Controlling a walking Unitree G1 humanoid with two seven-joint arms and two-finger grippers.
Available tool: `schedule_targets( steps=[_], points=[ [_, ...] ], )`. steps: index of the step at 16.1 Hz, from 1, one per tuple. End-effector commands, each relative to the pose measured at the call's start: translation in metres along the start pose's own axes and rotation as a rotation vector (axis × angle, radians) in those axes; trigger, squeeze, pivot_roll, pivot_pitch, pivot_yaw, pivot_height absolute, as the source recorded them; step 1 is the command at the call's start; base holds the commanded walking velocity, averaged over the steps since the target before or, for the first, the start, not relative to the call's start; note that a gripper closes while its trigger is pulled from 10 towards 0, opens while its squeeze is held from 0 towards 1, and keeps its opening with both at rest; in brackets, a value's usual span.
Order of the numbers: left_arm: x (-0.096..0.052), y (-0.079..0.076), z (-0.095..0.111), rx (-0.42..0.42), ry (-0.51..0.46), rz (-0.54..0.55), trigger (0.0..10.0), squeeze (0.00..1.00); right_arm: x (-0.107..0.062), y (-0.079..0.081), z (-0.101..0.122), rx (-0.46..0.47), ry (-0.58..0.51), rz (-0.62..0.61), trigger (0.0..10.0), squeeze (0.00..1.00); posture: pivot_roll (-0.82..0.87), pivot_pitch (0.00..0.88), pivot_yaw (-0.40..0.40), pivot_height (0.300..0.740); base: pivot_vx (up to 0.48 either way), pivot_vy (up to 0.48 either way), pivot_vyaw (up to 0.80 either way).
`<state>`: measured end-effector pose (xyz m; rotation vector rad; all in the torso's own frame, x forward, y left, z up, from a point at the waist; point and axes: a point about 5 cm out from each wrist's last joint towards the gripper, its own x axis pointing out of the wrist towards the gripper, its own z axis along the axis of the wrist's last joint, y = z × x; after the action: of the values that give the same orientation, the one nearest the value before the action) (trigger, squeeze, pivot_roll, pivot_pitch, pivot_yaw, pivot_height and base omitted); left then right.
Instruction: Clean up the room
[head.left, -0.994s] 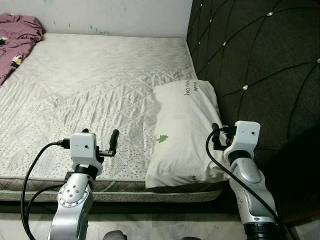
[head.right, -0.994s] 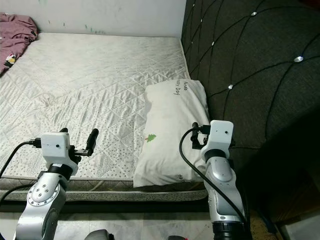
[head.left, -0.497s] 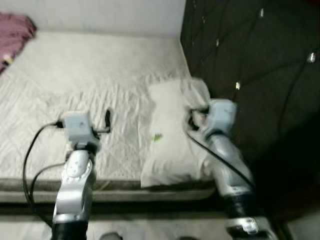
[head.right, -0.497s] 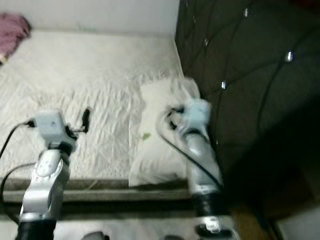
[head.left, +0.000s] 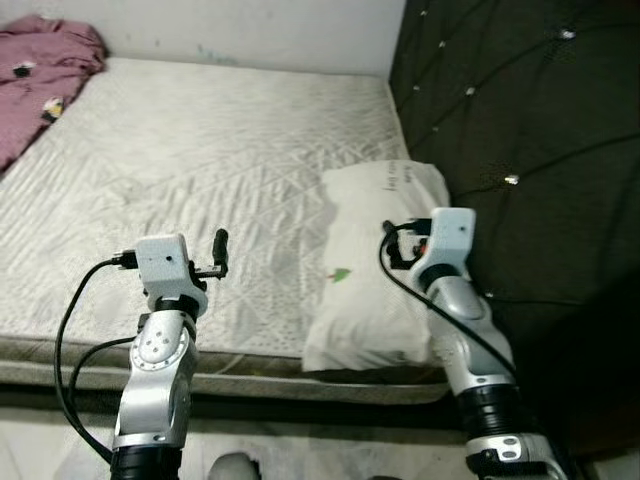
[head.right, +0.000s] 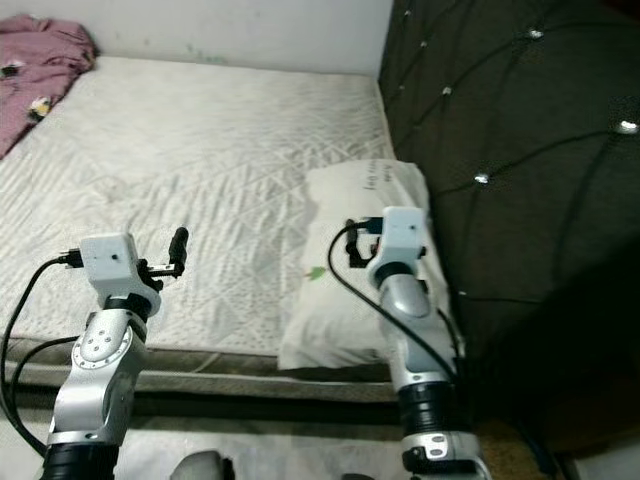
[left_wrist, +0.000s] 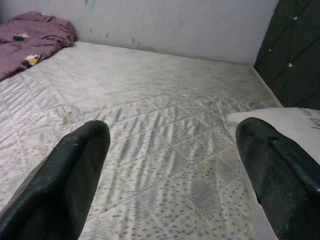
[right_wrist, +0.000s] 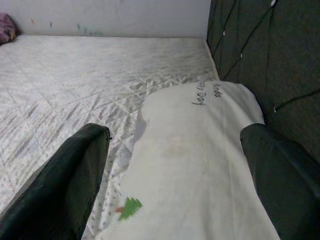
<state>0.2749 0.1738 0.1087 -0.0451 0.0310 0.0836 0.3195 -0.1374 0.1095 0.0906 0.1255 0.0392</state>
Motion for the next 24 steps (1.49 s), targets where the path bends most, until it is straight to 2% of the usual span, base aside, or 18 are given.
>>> schedule_targets(
  steps=[1, 5, 16, 21, 24],
  points=[
    [0.0007, 0.0028, -0.0007, -0.002, 0.005, 0.002, 10.0, 0.0, 0.0029, 0.0058, 0.0033, 0.017, -0.011, 0.02, 10.0, 0.0, -0.03, 0.0, -0.043, 0.74, 0.0, 0.48, 0.0],
    [0.0017, 0.0028, 0.0001, -0.003, 0.003, -0.003, 10.0, 0.0, 0.0043, 0.0062, 0.0017, 0.029, -0.002, 0.024, 10.0, 0.0, -0.03, 0.0, -0.04, 0.74, 0.0, 0.48, -0.5],
    [0.0026, -0.0001, 0.0028, -0.013, -0.021, -0.03, 10.0, 0.0, 0.0058, 0.0082, 0.0007, 0.017, 0.001, 0.039, 10.0, 0.0, -0.03, 0.0, -0.039, 0.74, 0.0, 0.48, 0.0],
    [0.0009, -0.0054, 0.0072, -0.031, -0.054, -0.077, 10.0, 0.0, 0.0066, 0.0081, 0.0006, 0.009, 0.002, 0.04, 10.0, 0.0, -0.03, 0.0, -0.04, 0.74, 0.0, 0.0, 0.0],
    [0.0006, -0.006, 0.0075, -0.026, -0.058, -0.084, 10.0, 0.0, 0.0071, 0.0094, 0.0009, 0.001, 0.0, 0.044, 10.0, 0.0, -0.03, 0.0, -0.041, 0.74, 0.325, 0.0, 0.0]
  ],
)
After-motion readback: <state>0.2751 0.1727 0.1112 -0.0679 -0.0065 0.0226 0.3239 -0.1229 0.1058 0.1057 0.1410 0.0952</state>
